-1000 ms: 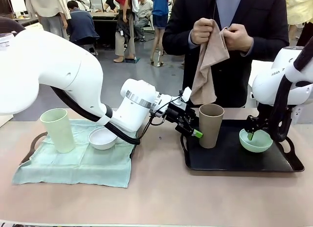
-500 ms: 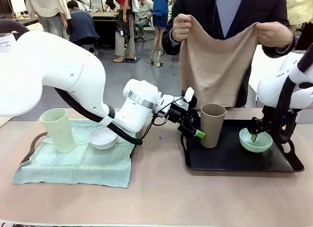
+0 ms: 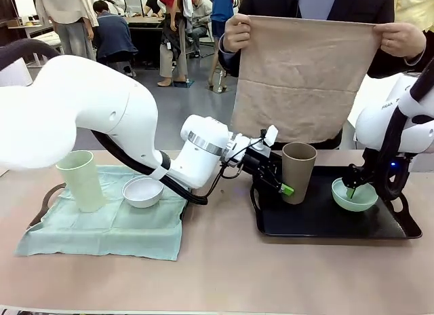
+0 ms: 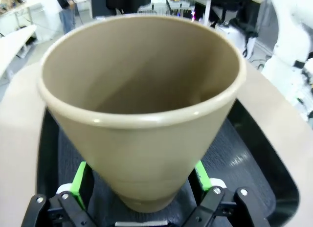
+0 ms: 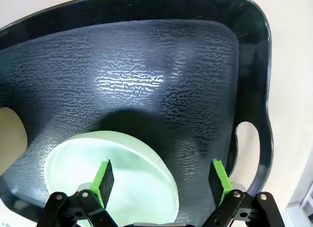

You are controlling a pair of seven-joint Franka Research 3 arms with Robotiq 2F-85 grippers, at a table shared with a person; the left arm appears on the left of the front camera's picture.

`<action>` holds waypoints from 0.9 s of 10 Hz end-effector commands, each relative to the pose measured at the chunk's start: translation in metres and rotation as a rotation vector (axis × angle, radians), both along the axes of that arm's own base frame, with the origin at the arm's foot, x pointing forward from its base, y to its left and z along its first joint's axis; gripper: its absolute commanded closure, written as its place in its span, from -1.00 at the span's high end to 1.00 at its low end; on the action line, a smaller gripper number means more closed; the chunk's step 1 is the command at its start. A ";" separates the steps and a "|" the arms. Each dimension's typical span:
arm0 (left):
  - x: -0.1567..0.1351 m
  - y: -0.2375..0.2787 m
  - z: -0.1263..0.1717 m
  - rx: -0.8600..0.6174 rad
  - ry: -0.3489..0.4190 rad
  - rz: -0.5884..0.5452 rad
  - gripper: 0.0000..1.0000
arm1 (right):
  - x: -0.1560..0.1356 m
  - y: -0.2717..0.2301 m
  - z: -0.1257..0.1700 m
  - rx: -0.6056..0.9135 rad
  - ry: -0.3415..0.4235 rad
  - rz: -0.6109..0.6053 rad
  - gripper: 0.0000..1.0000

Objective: Set up a tray with a mat and arrange the tableware.
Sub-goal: Pick up the Picnic Bowl and Reusable plastic cup from the Handle tray in front of the human's position and hold them in the air.

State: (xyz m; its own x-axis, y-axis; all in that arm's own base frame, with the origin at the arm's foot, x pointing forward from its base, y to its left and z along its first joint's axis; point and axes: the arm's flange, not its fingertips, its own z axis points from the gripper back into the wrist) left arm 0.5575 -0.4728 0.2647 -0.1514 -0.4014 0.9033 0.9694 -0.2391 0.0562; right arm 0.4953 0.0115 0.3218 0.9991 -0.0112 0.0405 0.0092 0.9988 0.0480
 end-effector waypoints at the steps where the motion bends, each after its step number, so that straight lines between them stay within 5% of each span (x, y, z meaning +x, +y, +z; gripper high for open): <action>1: 0.007 -0.011 -0.002 0.004 0.003 -0.024 1.00 | 0.003 -0.006 -0.007 0.036 -0.015 0.015 1.00; 2: 0.006 -0.012 -0.003 -0.001 0.014 -0.026 1.00 | 0.003 -0.006 -0.008 0.038 -0.016 0.022 1.00; 3: 0.006 -0.012 -0.003 -0.014 0.003 -0.037 0.63 | 0.003 -0.005 -0.008 0.041 -0.016 0.028 1.00; 4: 0.006 -0.011 -0.003 -0.017 0.002 -0.038 -0.13 | 0.002 -0.005 -0.008 0.039 -0.023 0.043 0.87; 5: 0.006 -0.011 -0.001 -0.016 0.003 -0.043 -0.50 | 0.002 -0.005 -0.006 0.039 -0.028 0.046 0.73; 6: 0.006 -0.010 0.000 -0.014 0.000 -0.042 -1.00 | 0.002 -0.006 -0.005 0.038 -0.030 0.047 0.38; 8: 0.006 -0.008 0.002 -0.012 -0.001 -0.045 -1.00 | 0.003 -0.005 -0.003 0.033 -0.035 0.051 -0.21; 9: 0.006 -0.008 0.003 -0.008 0.001 -0.045 -0.51 | 0.003 -0.005 -0.001 0.030 -0.037 0.050 -0.45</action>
State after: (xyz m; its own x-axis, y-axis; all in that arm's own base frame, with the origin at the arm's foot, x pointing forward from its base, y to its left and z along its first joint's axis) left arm 0.5607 -0.4820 0.2612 -0.1634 -0.3870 0.9075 0.9631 -0.2618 0.0618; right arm 0.4975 0.0107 0.3205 0.9983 0.0212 0.0550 -0.0248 0.9976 0.0642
